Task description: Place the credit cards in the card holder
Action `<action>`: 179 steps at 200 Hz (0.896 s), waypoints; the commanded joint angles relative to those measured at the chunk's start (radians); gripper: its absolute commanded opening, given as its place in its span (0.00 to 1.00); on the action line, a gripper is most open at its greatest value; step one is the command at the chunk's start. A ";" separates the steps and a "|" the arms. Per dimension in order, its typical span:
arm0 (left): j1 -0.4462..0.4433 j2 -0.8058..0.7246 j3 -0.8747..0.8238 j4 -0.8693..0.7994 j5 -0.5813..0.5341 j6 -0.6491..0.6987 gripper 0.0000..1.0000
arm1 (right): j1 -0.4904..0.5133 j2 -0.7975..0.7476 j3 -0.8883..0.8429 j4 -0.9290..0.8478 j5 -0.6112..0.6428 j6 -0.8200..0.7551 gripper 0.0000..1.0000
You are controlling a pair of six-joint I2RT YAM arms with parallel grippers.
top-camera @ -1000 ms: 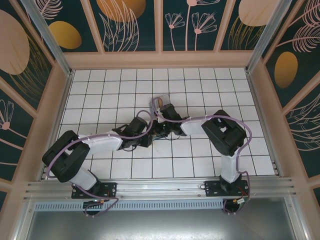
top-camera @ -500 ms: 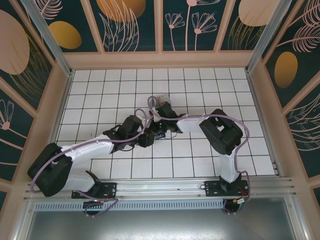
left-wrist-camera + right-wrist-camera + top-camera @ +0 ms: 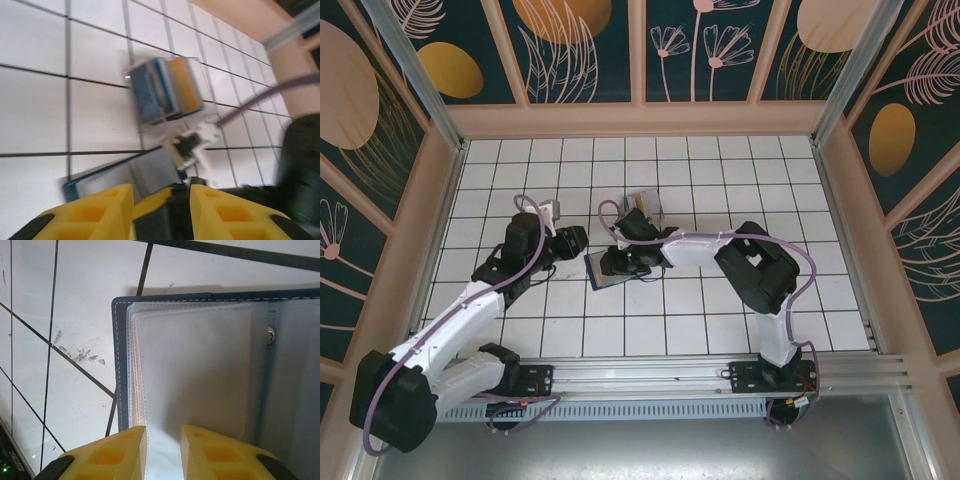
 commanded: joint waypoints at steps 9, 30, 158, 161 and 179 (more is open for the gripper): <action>0.057 0.060 -0.056 -0.063 -0.031 -0.100 0.35 | 0.021 0.013 0.022 -0.041 0.018 -0.016 0.26; 0.063 0.146 -0.064 -0.038 -0.009 -0.109 0.37 | 0.017 -0.032 -0.010 0.015 0.010 0.002 0.26; 0.062 0.335 -0.099 0.123 0.049 -0.075 0.58 | -0.236 -0.180 0.083 -0.068 0.207 -0.121 0.39; 0.062 0.335 -0.099 0.121 0.045 -0.075 0.59 | -0.236 -0.173 0.092 -0.074 0.219 -0.125 0.39; 0.062 0.336 -0.102 0.110 0.036 -0.081 0.60 | -0.239 -0.135 0.149 -0.116 0.280 -0.153 0.40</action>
